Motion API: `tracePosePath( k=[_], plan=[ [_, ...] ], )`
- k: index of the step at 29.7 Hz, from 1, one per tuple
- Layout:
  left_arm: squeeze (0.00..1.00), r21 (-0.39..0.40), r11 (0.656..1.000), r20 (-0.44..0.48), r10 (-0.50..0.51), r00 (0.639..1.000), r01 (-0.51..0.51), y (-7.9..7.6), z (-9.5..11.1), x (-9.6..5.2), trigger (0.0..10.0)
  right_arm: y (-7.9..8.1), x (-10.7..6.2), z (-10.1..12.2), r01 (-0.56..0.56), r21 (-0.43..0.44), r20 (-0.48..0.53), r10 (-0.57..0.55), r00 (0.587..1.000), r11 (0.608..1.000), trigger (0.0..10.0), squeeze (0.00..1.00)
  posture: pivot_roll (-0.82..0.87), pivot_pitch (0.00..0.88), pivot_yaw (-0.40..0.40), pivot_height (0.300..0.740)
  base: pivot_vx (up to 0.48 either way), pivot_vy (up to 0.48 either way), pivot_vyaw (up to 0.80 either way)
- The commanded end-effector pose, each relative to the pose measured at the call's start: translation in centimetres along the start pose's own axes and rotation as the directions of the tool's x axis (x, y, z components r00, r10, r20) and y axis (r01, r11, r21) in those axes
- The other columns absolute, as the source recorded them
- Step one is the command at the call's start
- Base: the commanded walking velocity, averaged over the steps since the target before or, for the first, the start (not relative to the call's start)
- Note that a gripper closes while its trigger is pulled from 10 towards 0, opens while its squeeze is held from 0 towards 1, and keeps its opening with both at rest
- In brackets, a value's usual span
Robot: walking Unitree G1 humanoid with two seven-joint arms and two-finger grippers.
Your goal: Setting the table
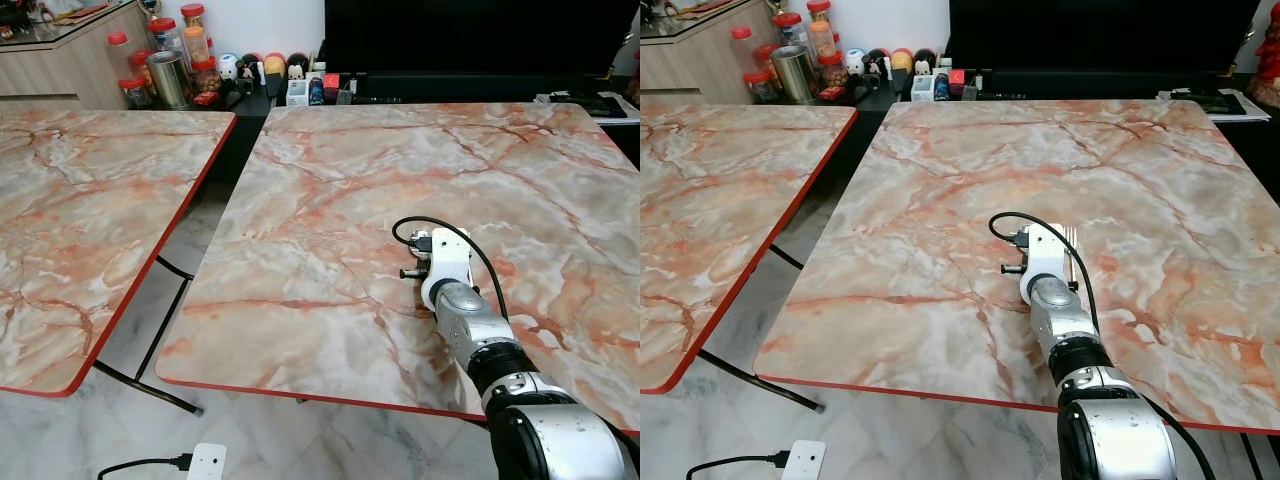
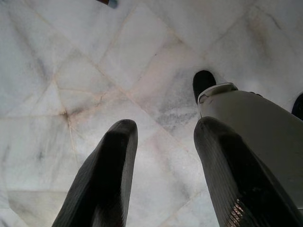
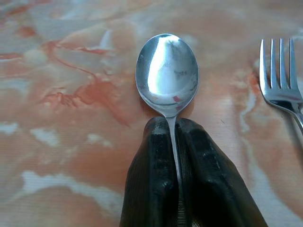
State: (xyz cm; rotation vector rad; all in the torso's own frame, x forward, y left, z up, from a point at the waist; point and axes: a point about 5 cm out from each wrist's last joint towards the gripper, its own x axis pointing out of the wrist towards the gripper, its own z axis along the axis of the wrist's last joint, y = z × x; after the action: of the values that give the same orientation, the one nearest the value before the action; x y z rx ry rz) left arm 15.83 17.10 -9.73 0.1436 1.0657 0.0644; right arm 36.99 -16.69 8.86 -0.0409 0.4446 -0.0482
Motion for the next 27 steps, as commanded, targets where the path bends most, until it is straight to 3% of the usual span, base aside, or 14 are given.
tracePosePath(
  k=[1,7,8,9,12,14,18,23,27],
  plan=[
    [0.00,-0.004,1.000,-0.084,-0.024,0.996,0.023,-0.5,-2.0,-0.3,10.0,0.5,0.0,0.5,-0.018,-0.003,0.027,0.018,0.999,1.000,0.0,0.00,-0.03,0.000,0.044,0.740,0.000,0.000,0.00],
    [0.00,-0.005,1.000,-0.076,-0.023,0.997,0.023,-0.4,-1.6,-0.2,10.0,1.2,-0.2,2.2,-0.050,0.005,0.133,0.049,0.990,0.999,0.0,0.00,-0.03,0.000,0.051,0.740,0.000,0.000,0.00],
    [0.00,-0.004,1.000,-0.075,-0.023,0.997,0.022,-0.4,-1.6,-0.2,10.0,1.4,-0.3,2.6,-0.055,-0.012,0.154,0.056,0.986,0.998,4.1,0.00,-0.03,0.000,0.052,0.740,0.000,0.000,0.00],
    [0.00,-0.004,1.000,-0.073,-0.022,0.997,0.022,-0.4,-1.5,-0.2,10.0,1.5,-0.4,3.0,-0.053,-0.028,0.185,0.057,0.981,0.998,10.0,0.00,-0.03,0.000,0.053,0.740,0.000,0.000,0.00],
    [0.00,-0.003,1.000,-0.066,-0.021,0.998,0.021,-0.3,-1.3,-0.1,10.0,1.6,-1.0,5.0,-0.044,-0.031,0.312,0.051,0.949,0.999,10.0,0.00,-0.03,0.000,0.054,0.740,0.000,0.000,0.00],
    [0.00,-0.005,1.000,-0.061,-0.021,0.998,0.020,-0.3,-1.2,-0.1,10.0,1.6,-1.2,5.4,-0.043,-0.028,0.337,0.050,0.940,0.999,10.0,0.00,-0.03,0.000,0.054,0.740,0.000,0.000,0.00],
    [0.00,-0.011,1.000,-0.044,-0.023,0.999,0.022,-0.2,-0.9,-0.1,10.0,1.9,-2.4,6.9,-0.060,-0.040,0.474,0.072,0.877,0.997,10.0,0.00,-0.03,0.000,0.052,0.740,0.000,0.000,0.00],
    [0.00,-0.020,1.000,-0.050,-0.024,0.998,0.023,-0.2,-0.9,-0.1,10.0,1.3,-3.0,6.7,-0.044,-0.029,0.514,0.052,0.856,0.999,10.0,0.00,-0.03,0.000,0.052,0.740,0.000,0.000,0.00],
    [0.00,-0.015,1.000,-0.057,-0.021,0.998,0.020,-0.2,-1.1,-0.1,10.0,1.1,-3.5,6.3,-0.047,0.003,0.551,0.038,0.834,0.999,10.0,0.00,-0.03,0.000,0.046,0.740,0.000,0.480,0.00]
  ],
)
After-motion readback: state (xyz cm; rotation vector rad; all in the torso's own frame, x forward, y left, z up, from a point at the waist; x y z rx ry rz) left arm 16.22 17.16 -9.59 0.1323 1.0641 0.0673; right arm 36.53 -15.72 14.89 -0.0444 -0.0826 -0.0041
